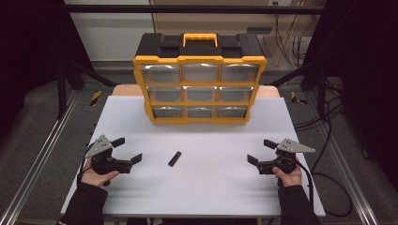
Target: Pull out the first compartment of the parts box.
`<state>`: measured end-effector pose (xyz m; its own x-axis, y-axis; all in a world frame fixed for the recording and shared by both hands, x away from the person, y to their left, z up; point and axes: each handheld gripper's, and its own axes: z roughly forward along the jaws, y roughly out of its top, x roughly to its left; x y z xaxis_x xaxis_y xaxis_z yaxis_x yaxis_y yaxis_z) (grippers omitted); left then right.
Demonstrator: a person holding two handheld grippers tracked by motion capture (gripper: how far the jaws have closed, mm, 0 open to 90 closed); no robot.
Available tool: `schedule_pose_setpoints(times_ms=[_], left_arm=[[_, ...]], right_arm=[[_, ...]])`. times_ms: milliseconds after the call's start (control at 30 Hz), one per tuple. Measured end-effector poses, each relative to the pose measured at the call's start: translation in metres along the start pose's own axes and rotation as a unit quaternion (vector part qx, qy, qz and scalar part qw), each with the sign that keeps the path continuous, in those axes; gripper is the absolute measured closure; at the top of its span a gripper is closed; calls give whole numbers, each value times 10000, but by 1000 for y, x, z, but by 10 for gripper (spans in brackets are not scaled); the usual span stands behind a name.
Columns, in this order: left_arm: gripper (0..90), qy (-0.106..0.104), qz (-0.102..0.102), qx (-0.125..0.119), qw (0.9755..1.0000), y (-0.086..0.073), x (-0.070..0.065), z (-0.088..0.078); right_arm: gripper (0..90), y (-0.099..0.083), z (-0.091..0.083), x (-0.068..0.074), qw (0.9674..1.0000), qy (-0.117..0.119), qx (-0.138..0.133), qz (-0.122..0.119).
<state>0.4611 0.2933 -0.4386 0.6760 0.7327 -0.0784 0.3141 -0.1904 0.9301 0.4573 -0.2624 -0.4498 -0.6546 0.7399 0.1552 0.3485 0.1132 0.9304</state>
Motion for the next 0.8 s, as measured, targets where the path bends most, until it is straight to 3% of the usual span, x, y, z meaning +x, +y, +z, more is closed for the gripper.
schedule_pose_setpoints(times_ms=[800], left_arm=[[0, -23, 135, -57, 9999, 12, -8, 0]], right_arm=[[17, 0, 1, 1, 10000, 15, 28, -48]])
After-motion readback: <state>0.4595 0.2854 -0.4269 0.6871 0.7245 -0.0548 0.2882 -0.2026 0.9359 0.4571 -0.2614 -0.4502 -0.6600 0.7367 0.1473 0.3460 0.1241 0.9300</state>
